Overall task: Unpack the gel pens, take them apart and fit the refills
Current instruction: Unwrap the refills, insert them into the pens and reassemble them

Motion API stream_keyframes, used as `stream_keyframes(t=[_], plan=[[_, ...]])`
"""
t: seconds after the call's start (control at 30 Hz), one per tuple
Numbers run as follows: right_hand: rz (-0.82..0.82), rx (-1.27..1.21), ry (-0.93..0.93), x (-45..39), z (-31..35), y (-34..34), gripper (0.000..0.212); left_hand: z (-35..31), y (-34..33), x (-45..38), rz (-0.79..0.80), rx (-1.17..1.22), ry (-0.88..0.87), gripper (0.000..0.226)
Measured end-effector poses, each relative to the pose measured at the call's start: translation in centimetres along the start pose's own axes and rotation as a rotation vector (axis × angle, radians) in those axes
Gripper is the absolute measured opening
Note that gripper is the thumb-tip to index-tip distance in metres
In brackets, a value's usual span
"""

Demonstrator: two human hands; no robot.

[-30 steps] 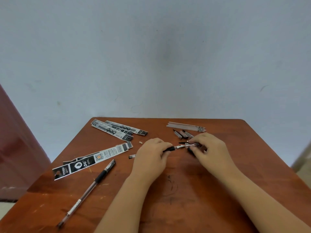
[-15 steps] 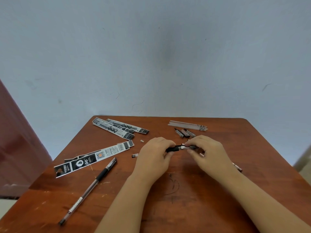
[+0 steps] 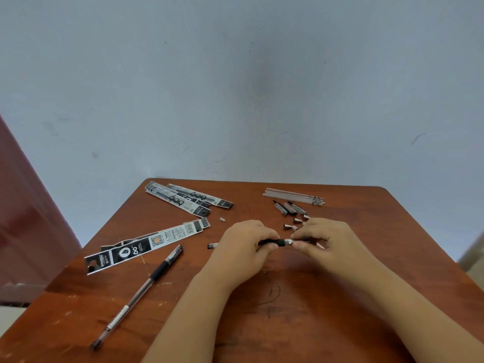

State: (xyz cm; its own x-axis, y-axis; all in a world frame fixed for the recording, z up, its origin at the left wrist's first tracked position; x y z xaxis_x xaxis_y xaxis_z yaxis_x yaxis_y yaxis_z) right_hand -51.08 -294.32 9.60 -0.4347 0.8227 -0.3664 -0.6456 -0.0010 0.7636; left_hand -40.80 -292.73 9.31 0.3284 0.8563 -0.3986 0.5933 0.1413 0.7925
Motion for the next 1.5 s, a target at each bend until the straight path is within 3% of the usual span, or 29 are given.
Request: stream_keyframes(t=[0.2,0.37,0.63,0.73,0.83,0.93,1.1,1.23,1.5], plan=[[0.004,-0.031,0.0,0.0,0.1,0.0,0.01,-0.2,0.0,0.0,0.022,0.002,-0.01,0.02],[-0.008,-0.039,0.024,0.0,0.6,-0.2,0.026,-0.2,0.1,0.1,0.036,0.012,-0.027,0.019],[0.032,0.005,0.102,0.1,1.0,-1.1,0.019,0.1,0.1,0.2,0.051,0.045,-0.014,0.019],[0.019,0.005,0.098,0.1,0.8,-1.0,0.028,0.3,0.0,0.2,0.043,0.04,0.02,0.019],[-0.027,0.059,0.082,0.1,0.4,-1.0,0.018,0.6,-0.5,0.2,0.038,-0.016,0.085,0.02],[-0.079,0.123,0.033,0.1,-0.1,-1.0,0.029,1.1,-1.0,0.2,0.054,-0.113,0.148,0.022],[0.046,0.26,-0.05,0.1,-1.3,-1.8,0.043,2.7,1.1,0.7,-0.036,-0.235,0.337,0.023],[0.063,0.356,-0.093,0.0,-1.6,-1.6,0.043,3.6,3.1,2.6,-0.099,-0.315,0.466,0.021],[0.082,0.386,-0.149,0.2,-1.7,-1.5,0.04,6.4,5.6,8.4,-0.078,-0.451,0.699,0.02]])
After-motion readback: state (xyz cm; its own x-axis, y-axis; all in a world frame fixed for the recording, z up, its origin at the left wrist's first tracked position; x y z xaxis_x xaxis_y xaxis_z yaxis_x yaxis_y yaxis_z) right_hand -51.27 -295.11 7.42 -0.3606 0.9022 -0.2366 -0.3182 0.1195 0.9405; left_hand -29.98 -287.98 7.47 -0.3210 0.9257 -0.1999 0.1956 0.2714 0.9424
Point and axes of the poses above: each hand's wrist, its own x-axis away from the middle knuckle, its own y-axis out of the back of the hand, z = x × y, the point moved 9 cm from there along -x, towards the middle knuckle, and after that the axes turned 2 degrees about -y, right-handed, at the moved point
